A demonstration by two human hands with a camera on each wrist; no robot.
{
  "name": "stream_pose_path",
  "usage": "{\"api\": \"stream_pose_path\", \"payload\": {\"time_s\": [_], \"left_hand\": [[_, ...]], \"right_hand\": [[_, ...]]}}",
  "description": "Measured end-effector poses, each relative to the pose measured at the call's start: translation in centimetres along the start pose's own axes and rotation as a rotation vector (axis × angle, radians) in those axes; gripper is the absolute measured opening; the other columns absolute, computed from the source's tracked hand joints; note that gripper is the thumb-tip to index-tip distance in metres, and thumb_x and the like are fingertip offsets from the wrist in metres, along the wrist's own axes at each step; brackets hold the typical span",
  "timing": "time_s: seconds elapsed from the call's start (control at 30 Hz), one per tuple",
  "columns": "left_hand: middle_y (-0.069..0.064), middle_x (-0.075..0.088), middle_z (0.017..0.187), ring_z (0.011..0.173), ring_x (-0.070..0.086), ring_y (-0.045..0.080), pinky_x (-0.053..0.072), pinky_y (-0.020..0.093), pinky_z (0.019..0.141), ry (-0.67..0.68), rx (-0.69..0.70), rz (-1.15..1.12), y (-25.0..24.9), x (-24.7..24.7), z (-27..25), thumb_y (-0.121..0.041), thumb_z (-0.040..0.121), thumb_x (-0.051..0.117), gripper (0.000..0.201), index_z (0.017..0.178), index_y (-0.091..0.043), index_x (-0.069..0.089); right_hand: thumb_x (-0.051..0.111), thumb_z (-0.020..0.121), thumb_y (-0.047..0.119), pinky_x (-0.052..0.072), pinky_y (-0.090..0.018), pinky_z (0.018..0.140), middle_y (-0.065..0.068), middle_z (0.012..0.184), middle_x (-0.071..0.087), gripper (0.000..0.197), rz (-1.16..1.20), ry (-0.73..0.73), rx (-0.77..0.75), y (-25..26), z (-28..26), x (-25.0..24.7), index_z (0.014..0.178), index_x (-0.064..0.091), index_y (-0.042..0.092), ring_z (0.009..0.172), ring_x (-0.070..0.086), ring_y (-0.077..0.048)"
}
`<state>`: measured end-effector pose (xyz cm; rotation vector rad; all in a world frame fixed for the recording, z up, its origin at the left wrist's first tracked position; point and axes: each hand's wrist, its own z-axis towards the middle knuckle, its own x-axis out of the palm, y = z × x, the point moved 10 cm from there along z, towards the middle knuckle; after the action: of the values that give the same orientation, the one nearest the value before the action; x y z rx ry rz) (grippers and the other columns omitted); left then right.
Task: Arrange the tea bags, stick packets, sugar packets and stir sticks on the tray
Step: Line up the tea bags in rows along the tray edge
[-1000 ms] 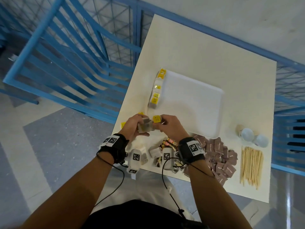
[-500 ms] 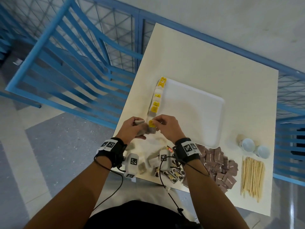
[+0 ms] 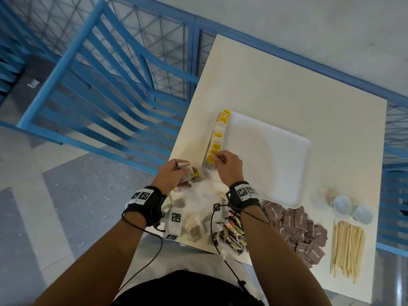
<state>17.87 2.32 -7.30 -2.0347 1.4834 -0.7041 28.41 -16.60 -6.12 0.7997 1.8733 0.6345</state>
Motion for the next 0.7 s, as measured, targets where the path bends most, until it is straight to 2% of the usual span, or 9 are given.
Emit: {"api": "stream_pose_path", "payload": {"time_s": [0.07, 0.17, 0.23, 0.37, 0.43, 0.5, 0.53, 0.63, 0.7], "left_hand": [[0.016, 0.072, 0.111, 0.086, 0.071, 0.025, 0.063, 0.035, 0.065, -0.001, -0.005, -0.007, -0.13, -0.11, -0.04, 0.0, 0.098, 0.061, 0.017, 0.115, -0.004, 0.061], [0.02, 0.07, 0.114, 0.091, 0.07, 0.032, 0.063, 0.036, 0.064, -0.012, -0.01, -0.006, -0.21, -0.2, -0.02, 0.004, 0.098, 0.058, 0.017, 0.11, -0.006, 0.063], [0.018, 0.071, 0.11, 0.087, 0.071, 0.031, 0.063, 0.036, 0.065, -0.013, -0.011, -0.008, -0.29, -0.14, -0.03, 0.005, 0.097, 0.058, 0.017, 0.11, -0.005, 0.063], [0.011, 0.072, 0.097, 0.071, 0.074, 0.018, 0.064, 0.038, 0.067, 0.01, -0.001, -0.029, -0.4, 0.23, -0.13, 0.003, 0.097, 0.061, 0.018, 0.114, -0.002, 0.062], [0.011, 0.071, 0.095, 0.068, 0.073, 0.018, 0.064, 0.041, 0.072, 0.015, 0.001, -0.026, -0.35, 0.26, -0.1, 0.002, 0.097, 0.06, 0.02, 0.117, 0.0, 0.061], [0.014, 0.069, 0.097, 0.068, 0.073, 0.022, 0.063, 0.044, 0.076, 0.017, -0.001, -0.019, -0.39, 0.29, -0.04, 0.004, 0.096, 0.059, 0.023, 0.118, 0.001, 0.06], [0.016, 0.067, 0.1, 0.068, 0.073, 0.023, 0.063, 0.044, 0.076, 0.021, -0.002, -0.02, -0.43, 0.35, -0.02, 0.005, 0.096, 0.059, 0.022, 0.117, 0.001, 0.06], [0.023, 0.064, 0.11, 0.07, 0.072, 0.028, 0.063, 0.037, 0.066, 0.016, -0.008, -0.02, -0.49, 0.36, 0.09, 0.006, 0.096, 0.055, 0.019, 0.112, -0.002, 0.062], [0.026, 0.061, 0.116, 0.072, 0.071, 0.031, 0.061, 0.033, 0.063, 0.016, -0.01, -0.018, -0.42, 0.44, 0.19, 0.006, 0.098, 0.053, 0.018, 0.112, -0.002, 0.062]], "right_hand": [[0.068, 0.094, 0.023, 0.049, -0.022, 0.079, 0.002, 0.082, 0.072, 0.009, -0.046, 0.025, -0.027, 0.33, 0.13, 0.08, 0.097, 0.073, 0.016, 0.078, 0.067, -0.017], [0.067, 0.095, 0.022, 0.038, 0.0, 0.069, 0.002, 0.089, 0.07, 0.01, -0.104, -0.002, -0.065, 0.64, 0.37, -0.13, 0.099, 0.073, 0.015, 0.078, 0.062, -0.012], [0.068, 0.094, 0.023, 0.034, 0.004, 0.068, -0.002, 0.095, 0.066, 0.011, -0.144, -0.039, -0.083, 0.73, 0.58, -0.18, 0.099, 0.074, 0.015, 0.077, 0.059, -0.011], [0.07, 0.092, 0.024, 0.033, -0.007, 0.071, -0.004, 0.097, 0.064, 0.01, -0.166, -0.072, -0.072, 0.45, 0.69, -0.08, 0.098, 0.074, 0.017, 0.077, 0.057, -0.011], [0.07, 0.092, 0.023, 0.035, -0.006, 0.07, -0.004, 0.097, 0.066, 0.009, -0.146, -0.085, -0.058, 0.19, 0.71, -0.04, 0.097, 0.073, 0.016, 0.078, 0.058, -0.011], [0.069, 0.091, 0.022, 0.037, -0.003, 0.069, -0.004, 0.096, 0.068, 0.009, -0.123, -0.094, -0.045, 0.01, 0.71, -0.06, 0.097, 0.071, 0.015, 0.078, 0.058, -0.01], [0.069, 0.091, 0.022, 0.039, -0.004, 0.07, -0.004, 0.095, 0.068, 0.009, -0.115, -0.1, -0.039, -0.04, 0.69, -0.08, 0.097, 0.071, 0.015, 0.078, 0.058, -0.011], [0.07, 0.09, 0.022, 0.05, -0.026, 0.083, -0.002, 0.093, 0.07, 0.009, -0.067, -0.127, -0.022, -0.17, 0.53, -0.33, 0.096, 0.07, 0.015, 0.081, 0.062, -0.015], [0.07, 0.09, 0.023, 0.051, -0.031, 0.086, -0.001, 0.092, 0.07, 0.009, -0.05, -0.14, -0.012, -0.17, 0.36, -0.52, 0.096, 0.069, 0.016, 0.081, 0.062, -0.015]]}}
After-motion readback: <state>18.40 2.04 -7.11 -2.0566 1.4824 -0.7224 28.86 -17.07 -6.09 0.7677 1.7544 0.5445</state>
